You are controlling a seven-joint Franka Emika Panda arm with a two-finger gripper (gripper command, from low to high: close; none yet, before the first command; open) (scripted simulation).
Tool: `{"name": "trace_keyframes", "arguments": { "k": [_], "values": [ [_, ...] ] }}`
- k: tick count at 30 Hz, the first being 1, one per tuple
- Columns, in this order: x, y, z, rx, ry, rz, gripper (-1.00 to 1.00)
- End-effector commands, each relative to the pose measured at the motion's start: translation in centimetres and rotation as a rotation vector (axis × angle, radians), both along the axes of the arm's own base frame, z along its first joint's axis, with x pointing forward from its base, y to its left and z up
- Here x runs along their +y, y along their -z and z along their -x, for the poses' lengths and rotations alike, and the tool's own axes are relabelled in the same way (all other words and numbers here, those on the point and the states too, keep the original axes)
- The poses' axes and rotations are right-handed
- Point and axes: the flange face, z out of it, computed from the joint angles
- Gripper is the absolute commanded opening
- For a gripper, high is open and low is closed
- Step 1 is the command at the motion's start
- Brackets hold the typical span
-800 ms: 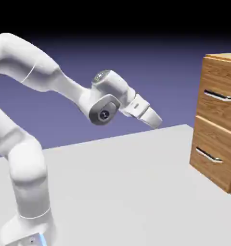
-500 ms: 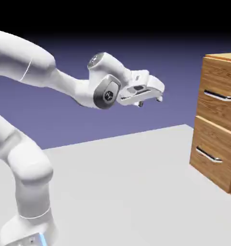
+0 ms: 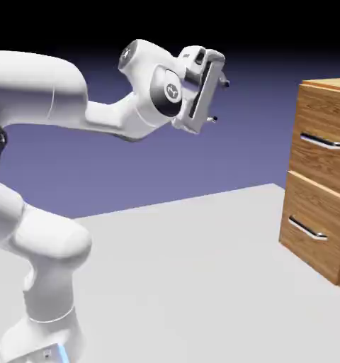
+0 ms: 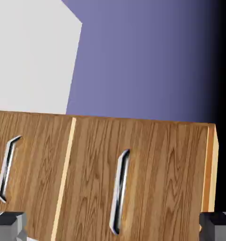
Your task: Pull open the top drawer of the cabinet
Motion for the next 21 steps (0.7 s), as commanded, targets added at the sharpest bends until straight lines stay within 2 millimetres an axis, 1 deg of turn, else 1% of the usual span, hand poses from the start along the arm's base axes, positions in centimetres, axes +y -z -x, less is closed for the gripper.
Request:
{"name": "trace_keyframes", "arguments": {
  "k": [1, 6, 11, 16, 21],
  "values": [
    [-0.2, -0.4, -0.1, -0.025, -0.025, 0.058, 0.0],
    [-1.6, -1.7, -1.2, -0.146, -0.132, 0.35, 0.0],
    [-3.1, -2.2, -3.1, -0.25, -0.208, 0.645, 0.0],
    [-4.6, -1.6, -5.9, -0.331, -0.262, 0.945, 0.0],
    [-5.6, 0.1, -9.3, -0.384, -0.305, 1.252, 0.0]
  ]
}}
